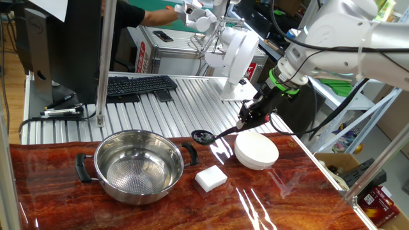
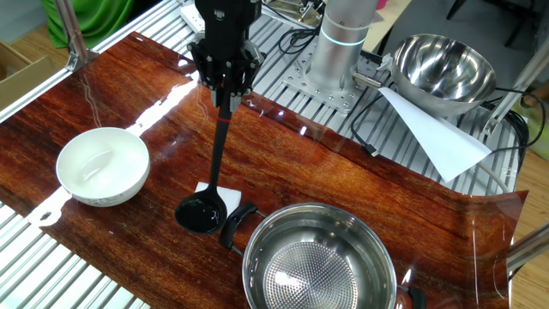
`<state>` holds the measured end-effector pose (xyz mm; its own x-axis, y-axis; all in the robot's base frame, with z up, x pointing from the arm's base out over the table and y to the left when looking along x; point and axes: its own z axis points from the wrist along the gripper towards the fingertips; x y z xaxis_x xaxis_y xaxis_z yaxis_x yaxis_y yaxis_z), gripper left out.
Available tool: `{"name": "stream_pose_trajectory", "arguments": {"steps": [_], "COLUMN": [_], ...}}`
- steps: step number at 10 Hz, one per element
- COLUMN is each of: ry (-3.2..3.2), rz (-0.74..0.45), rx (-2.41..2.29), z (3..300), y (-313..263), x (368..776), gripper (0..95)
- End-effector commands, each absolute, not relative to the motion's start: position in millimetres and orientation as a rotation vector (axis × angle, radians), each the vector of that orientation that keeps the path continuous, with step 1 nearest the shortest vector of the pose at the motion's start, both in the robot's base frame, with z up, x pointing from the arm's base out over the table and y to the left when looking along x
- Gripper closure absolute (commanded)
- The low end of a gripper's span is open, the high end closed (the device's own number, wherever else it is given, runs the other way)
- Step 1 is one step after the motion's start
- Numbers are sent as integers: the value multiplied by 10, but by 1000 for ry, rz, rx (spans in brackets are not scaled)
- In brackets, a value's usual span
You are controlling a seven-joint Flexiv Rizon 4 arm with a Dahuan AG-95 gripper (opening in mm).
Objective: Scoop water with a large spoon from one bowl to another
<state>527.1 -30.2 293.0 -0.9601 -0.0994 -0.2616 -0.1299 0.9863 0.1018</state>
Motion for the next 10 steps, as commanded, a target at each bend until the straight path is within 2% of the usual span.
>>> {"name": "stream_pose_trajectory", "arguments": {"steps": [1,10], "ry": [2888,2905], "rz": [182,178], "rx": [-155,-157], "z": [2930,2917], "y": [-303,-304], "x": [5278,5288], "gripper": [950,950]}}
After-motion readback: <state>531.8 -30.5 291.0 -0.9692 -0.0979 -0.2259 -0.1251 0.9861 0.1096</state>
